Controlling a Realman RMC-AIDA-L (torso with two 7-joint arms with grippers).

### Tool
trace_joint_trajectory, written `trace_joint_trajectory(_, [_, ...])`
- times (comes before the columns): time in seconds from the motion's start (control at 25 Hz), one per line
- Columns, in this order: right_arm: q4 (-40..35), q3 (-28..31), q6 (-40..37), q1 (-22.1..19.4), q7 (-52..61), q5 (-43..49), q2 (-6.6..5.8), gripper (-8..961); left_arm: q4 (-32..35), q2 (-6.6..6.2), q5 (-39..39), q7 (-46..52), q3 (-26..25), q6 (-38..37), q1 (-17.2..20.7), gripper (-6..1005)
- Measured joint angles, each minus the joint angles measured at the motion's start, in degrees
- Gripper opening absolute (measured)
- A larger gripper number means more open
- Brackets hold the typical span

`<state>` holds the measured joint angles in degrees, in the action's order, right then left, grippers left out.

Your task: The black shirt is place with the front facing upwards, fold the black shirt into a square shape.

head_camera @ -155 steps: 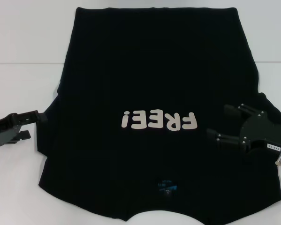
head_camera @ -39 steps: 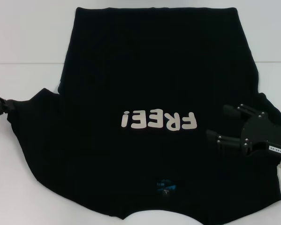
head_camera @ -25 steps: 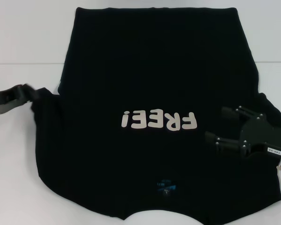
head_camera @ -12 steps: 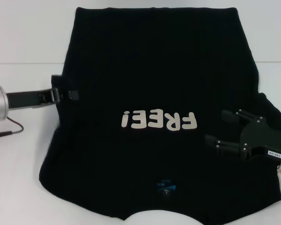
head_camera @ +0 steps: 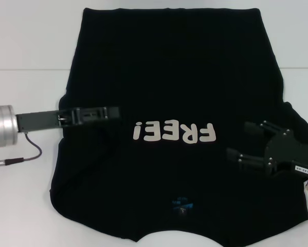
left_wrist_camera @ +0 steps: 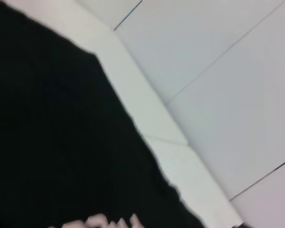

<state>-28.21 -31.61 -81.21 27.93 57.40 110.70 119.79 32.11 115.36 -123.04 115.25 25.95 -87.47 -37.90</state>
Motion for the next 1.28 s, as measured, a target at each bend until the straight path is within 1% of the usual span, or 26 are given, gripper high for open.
trace_joint_trajectory(0.08, [-0.33, 0.65, 0.09, -0.06, 2.23, -0.25, -0.02, 942, -0.39, -0.35, 3.70, -5.13, -0.04, -2.32, 1.61, 402])
trace_joint_trajectory(0.12, [-0.77, 1.01, 0.14, -0.12, 4.45, -0.32, -0.07, 942, -0.43, -0.35, 5.22, -8.00, -0.06, -3.77, 2.37, 455])
trace_joint_trajectory(0.16, [-1.70, 1.55, 0.27, -0.14, 8.02, -0.40, -0.26, 941, -0.46, -0.21, 7.28, -12.88, -0.13, -5.84, 3.58, 507])
trace_joint_trajectory(0.24, [-3.93, 2.04, 0.42, -0.18, 16.44, -0.28, -0.99, 941, -0.54, 0.58, 10.13, -21.55, -0.14, -8.38, 5.67, 607])
trace_joint_trajectory(0.28, [-5.05, 2.06, 0.50, -0.23, 20.95, -0.18, -1.54, 941, -0.64, 1.19, 11.30, -26.44, -0.11, -9.24, 6.79, 658])
trace_joint_trajectory(0.36, [-7.89, 1.73, 0.42, -0.37, 31.81, 0.93, -3.27, 941, -0.71, 2.50, 12.50, -33.61, 0.03, -9.88, 8.46, 758])
trace_joint_trajectory(0.44, [-11.37, 1.44, -0.20, -0.36, 43.05, 4.03, -5.13, 941, -0.63, 3.99, 12.40, -41.30, 0.80, -10.40, 9.93, 804])
trace_joint_trajectory(0.48, [-13.36, 1.40, -0.51, -0.26, 48.63, 5.97, -6.20, 941, -0.58, 4.41, 12.07, -43.35, 1.38, -10.38, 10.33, 826])
trace_joint_trajectory(0.56, [-17.58, 1.44, -1.50, 0.26, 58.73, 10.66, -7.91, 942, -0.53, 5.16, 11.66, -45.71, 3.29, -9.59, 11.02, 872])
trace_joint_trajectory(0.64, [-22.52, 1.82, -2.89, 1.06, 70.11, 17.50, -9.35, 942, -0.54, 5.71, 11.57, -47.04, 4.99, -8.21, 11.46, 917])
trace_joint_trajectory(0.68, [-24.23, 1.95, -3.39, 1.40, 73.73, 19.91, -9.65, 942, -0.58, 5.92, 11.53, -47.77, 5.49, -7.74, 11.65, 940])
trace_joint_trajectory(0.72, [-26.55, 2.13, -3.95, 1.97, 79.21, 23.70, -9.95, 942, -0.65, 6.11, 11.37, -48.99, 6.05, -7.25, 11.93, 941])
trace_joint_trajectory(0.8, [-29.37, 2.52, -4.86, 3.19, 86.62, 30.06, -10.23, 942, -0.81, 6.34, 11.06, -51.00, 6.61, -6.84, 12.24, 944])
trace_joint_trajectory(0.88, [-30.26, 2.91, -5.13, 4.56, 89.68, 35.23, -10.26, 942, -0.87, 6.75, 10.73, -52.58, 7.02, -6.21, 12.55, 946])
trace_joint_trajectory(0.96, [-30.16, 3.25, -5.04, 5.95, 90.72, 39.61, -10.06, 941, -0.87, 6.99, 10.61, -52.84, 7.12, -5.88, 12.68, 947])
trace_joint_trajectory(1.08, [-28.55, 3.40, -3.93, 7.43, 91.10, 43.73, -9.75, 941, -0.90, 7.05, 10.50, -52.93, 7.13, -5.84, 12.74, 947])
trace_joint_trajectory(1.28, [-23.86, 3.08, -0.28, 8.99, 91.22, 44.76, -9.90, 942, -0.97, 6.99, 10.47, -53.04, 7.18, -5.75, 12.83, 947])
